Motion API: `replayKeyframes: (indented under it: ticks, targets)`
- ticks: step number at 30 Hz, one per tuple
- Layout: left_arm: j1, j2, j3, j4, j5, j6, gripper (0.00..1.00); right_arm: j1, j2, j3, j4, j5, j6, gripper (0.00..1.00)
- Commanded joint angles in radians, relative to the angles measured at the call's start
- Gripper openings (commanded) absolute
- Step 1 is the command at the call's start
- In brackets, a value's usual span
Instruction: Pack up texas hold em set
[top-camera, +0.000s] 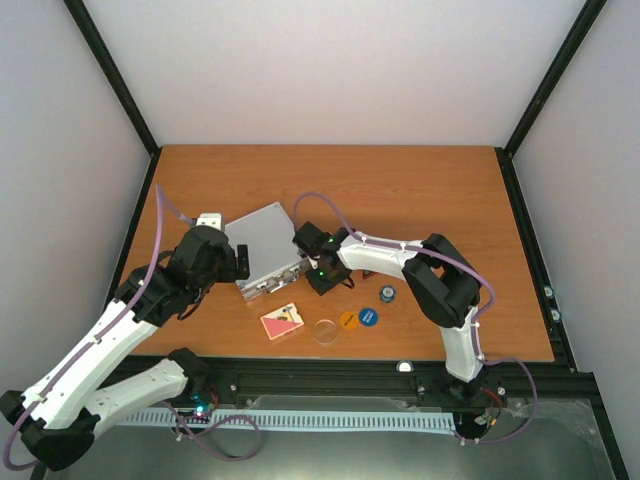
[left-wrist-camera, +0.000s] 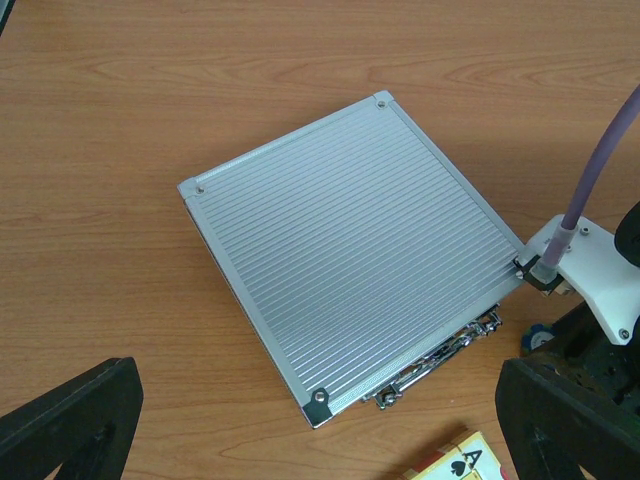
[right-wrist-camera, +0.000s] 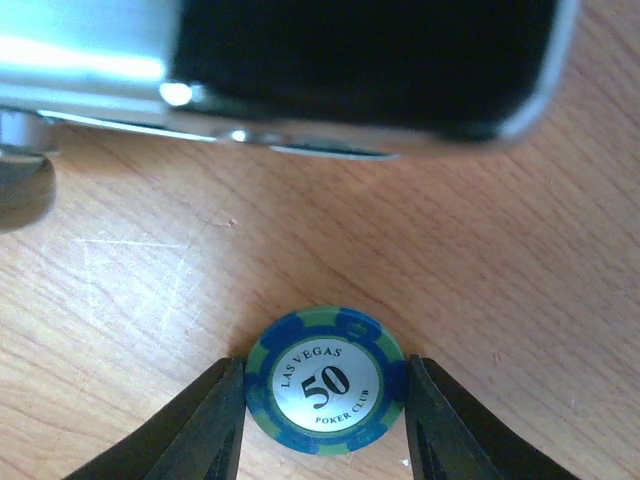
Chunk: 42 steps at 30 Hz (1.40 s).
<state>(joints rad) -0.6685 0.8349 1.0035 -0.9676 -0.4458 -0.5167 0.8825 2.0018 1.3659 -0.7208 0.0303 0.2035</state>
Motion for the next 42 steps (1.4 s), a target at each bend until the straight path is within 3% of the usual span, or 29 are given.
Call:
replayKeyframes:
  ticks: [1,20,42]
  targets:
    - [0.000,-0.005,0.021,-0.004,-0.017,0.009,1.00,0.010,0.002,-0.037,-0.007,0.016,0.005,0.44]
    - [0.000,-0.011,0.015,0.002,-0.002,0.003,1.00,-0.001,-0.172,-0.123,-0.074,0.126,0.034,0.41]
    - [0.000,0.022,0.012,0.031,0.027,0.019,1.00,-0.173,-0.427,-0.384,-0.068,0.135,0.095,0.41]
